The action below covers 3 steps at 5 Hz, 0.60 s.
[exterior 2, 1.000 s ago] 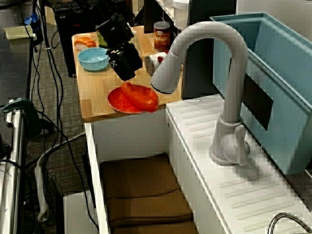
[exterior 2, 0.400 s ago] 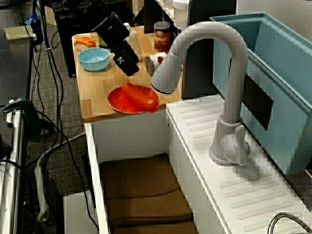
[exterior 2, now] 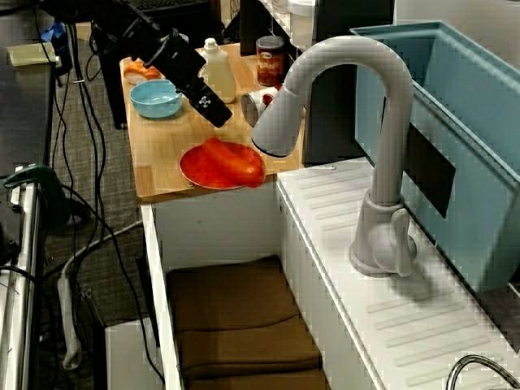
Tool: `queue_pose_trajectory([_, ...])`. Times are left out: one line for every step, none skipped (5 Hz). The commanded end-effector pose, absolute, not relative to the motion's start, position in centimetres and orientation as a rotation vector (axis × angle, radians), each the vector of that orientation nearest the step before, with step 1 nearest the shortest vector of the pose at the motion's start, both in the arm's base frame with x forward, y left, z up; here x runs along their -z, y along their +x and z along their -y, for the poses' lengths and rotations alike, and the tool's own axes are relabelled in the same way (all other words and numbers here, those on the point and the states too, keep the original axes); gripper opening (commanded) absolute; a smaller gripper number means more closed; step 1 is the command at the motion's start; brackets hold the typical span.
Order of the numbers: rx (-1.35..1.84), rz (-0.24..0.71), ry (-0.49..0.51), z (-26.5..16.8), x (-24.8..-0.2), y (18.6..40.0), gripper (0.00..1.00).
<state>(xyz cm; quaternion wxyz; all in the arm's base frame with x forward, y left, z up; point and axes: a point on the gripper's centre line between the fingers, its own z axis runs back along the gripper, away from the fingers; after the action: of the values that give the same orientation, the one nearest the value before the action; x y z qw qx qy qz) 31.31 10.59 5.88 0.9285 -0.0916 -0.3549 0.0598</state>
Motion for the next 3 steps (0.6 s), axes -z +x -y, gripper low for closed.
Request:
queue_pose_trajectory([-0.243, 0.834, -0.186, -11.87, -7.38, 30.98, 1.00])
queue_pose_trajectory([-0.233, 0.837, -0.183, -11.59, -7.23, 30.84, 1.00])
queue_pose_trajectory([-0.213, 0.862, -0.172, -11.29, -7.01, 31.01, 1.00])
